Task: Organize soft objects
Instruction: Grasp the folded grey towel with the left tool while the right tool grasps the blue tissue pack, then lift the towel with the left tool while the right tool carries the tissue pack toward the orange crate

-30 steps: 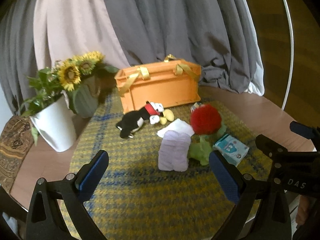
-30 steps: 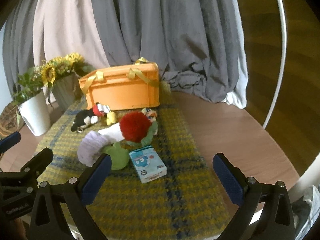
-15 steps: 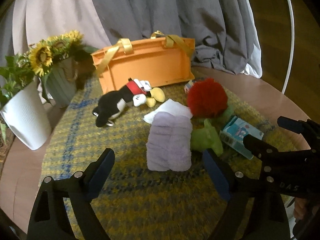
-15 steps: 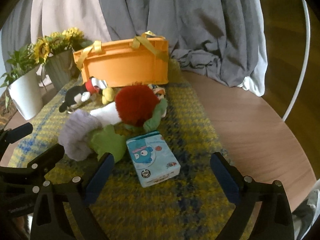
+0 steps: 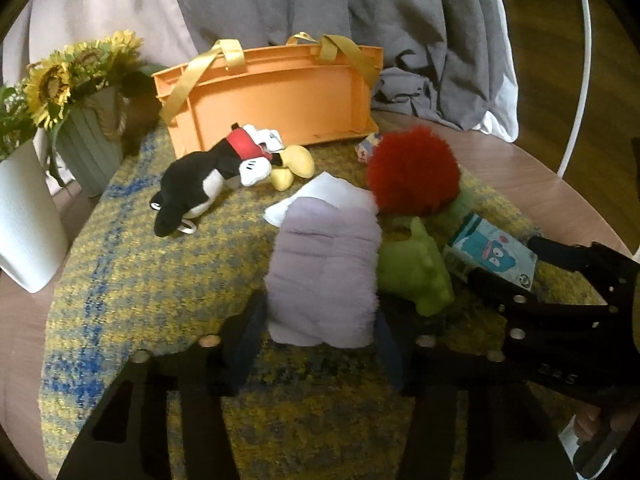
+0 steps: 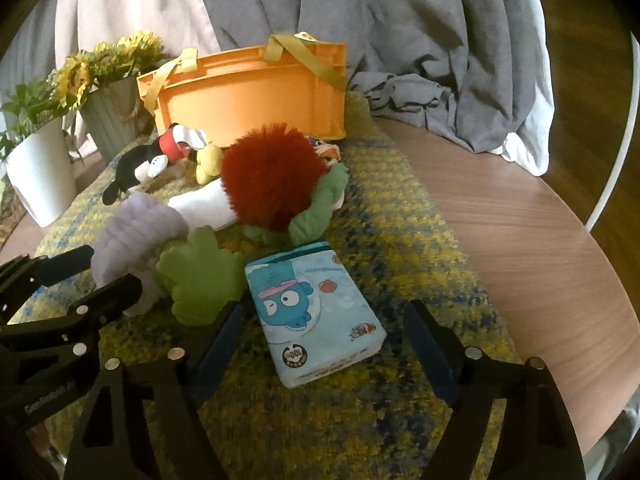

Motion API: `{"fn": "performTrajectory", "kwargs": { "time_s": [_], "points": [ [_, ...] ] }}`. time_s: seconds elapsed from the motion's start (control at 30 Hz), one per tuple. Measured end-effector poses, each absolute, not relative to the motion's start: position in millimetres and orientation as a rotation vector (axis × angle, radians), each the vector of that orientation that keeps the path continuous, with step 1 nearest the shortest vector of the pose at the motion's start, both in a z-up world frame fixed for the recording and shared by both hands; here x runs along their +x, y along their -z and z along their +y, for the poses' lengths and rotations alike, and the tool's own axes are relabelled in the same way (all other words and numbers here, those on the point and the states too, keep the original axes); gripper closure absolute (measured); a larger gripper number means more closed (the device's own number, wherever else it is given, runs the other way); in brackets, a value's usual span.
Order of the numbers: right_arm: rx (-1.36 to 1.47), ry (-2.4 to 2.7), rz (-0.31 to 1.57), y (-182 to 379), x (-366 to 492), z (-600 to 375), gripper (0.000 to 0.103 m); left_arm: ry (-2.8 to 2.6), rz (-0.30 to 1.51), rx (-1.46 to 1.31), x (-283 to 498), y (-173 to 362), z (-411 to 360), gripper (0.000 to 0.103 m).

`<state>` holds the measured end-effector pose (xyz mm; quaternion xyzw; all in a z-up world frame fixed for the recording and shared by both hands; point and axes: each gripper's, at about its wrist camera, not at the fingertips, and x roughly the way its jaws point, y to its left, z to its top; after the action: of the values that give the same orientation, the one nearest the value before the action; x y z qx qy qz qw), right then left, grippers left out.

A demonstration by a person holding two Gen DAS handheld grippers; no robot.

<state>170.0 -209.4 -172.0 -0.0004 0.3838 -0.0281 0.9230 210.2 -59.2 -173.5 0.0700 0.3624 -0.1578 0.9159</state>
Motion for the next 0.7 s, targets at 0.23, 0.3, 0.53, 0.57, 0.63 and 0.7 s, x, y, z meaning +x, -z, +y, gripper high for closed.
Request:
{"fn": "performTrajectory", "kwargs": {
  "time_s": [0.23,0.3,0.53,0.57,0.63,0.7],
  "points": [
    [-0.010,0.065,0.807,175.1,169.2,-207.8,0.039,0.311,0.729,0.129,204.1,167.9,-54.2,0.064],
    [-0.006,0.074,0.800,172.1,166.3,-207.1,0.039,0.304,0.721,0.124,200.5,165.1,-52.0,0.065],
    [-0.004,0.097,0.742,148.6,152.1,-200.7,0.039,0.283,0.677,0.087,189.2,146.7,-39.5,0.067],
    [0.000,0.099,0.734,144.3,150.4,-199.6,0.039,0.280,0.670,0.085,188.2,143.5,-37.9,0.067],
    [0.004,0.105,0.714,136.3,147.5,-197.8,0.039,0.274,0.653,0.080,185.4,137.2,-34.3,0.067],
    [0.008,0.104,0.699,129.3,145.7,-196.0,0.040,0.271,0.637,0.072,182.5,129.9,-30.0,0.067]
  ]
}}
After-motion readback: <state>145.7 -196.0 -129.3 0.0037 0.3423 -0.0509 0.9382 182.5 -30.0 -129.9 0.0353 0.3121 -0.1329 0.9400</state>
